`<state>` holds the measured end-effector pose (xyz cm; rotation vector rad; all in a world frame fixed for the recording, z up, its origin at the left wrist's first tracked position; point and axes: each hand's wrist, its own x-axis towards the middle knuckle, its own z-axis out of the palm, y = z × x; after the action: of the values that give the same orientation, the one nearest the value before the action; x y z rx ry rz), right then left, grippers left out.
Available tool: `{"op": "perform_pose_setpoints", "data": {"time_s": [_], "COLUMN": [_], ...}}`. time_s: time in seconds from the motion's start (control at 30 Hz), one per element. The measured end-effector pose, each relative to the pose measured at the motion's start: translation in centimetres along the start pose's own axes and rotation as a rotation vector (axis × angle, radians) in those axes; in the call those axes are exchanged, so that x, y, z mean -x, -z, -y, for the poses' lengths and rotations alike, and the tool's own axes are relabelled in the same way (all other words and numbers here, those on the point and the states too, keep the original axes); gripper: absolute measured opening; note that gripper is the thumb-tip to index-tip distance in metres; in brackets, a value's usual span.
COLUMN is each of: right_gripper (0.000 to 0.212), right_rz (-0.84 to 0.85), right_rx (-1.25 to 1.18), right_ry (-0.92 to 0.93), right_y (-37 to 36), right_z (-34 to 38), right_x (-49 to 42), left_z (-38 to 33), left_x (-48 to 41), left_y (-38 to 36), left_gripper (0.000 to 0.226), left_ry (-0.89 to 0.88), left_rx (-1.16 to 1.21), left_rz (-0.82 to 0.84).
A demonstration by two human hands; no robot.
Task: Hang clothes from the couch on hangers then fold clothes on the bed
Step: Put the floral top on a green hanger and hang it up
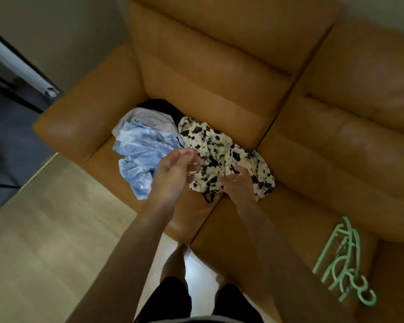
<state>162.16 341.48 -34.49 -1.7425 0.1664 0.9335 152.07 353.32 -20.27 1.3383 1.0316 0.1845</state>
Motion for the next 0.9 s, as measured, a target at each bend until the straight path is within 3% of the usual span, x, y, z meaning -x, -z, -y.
{"op": "perform_pose_setpoints", "data": {"time_s": [0.23, 0.4, 0.5, 0.6, 0.77, 0.9], "right_gripper": [0.099, 0.114, 0.133, 0.145, 0.134, 0.075], "right_rz": [-0.062, -0.105, -0.16, -0.179, -0.227, -0.216], "right_rx": [0.272, 0.342, 0.373, 0.43, 0.653, 0.658], "right_ry": [-0.156, -0.31, -0.431, -0.346, -0.239, -0.041], "right_y": [-3.9, -8.0, -9.8, -10.6, -9.8, -6.9], "right_z": [-3.6, -8.0, -10.6, -12.2, -13.6, -13.8], "right_x": [-12.3, -21.0, -25.5, -29.5, -33.2, -31.4], "left_z": [2.8, 6.4, 9.2, 11.8, 15.0, 15.0], "left_x": [-11.2, -17.5, -20.0, -22.1, -24.0, -23.2], "left_y": [-0.9, -0.6, -0.1, 0.5, 0.8, 0.5], "left_gripper": [0.026, 0.022, 0.021, 0.021, 0.031, 0.025], "left_ry": [0.064, 0.161, 0.195, 0.206, 0.207, 0.21], "left_rx": [-0.078, -0.058, -0.076, -0.093, -0.129, -0.126], "left_rz": [0.131, 0.124, 0.122, 0.122, 0.15, 0.185]}}
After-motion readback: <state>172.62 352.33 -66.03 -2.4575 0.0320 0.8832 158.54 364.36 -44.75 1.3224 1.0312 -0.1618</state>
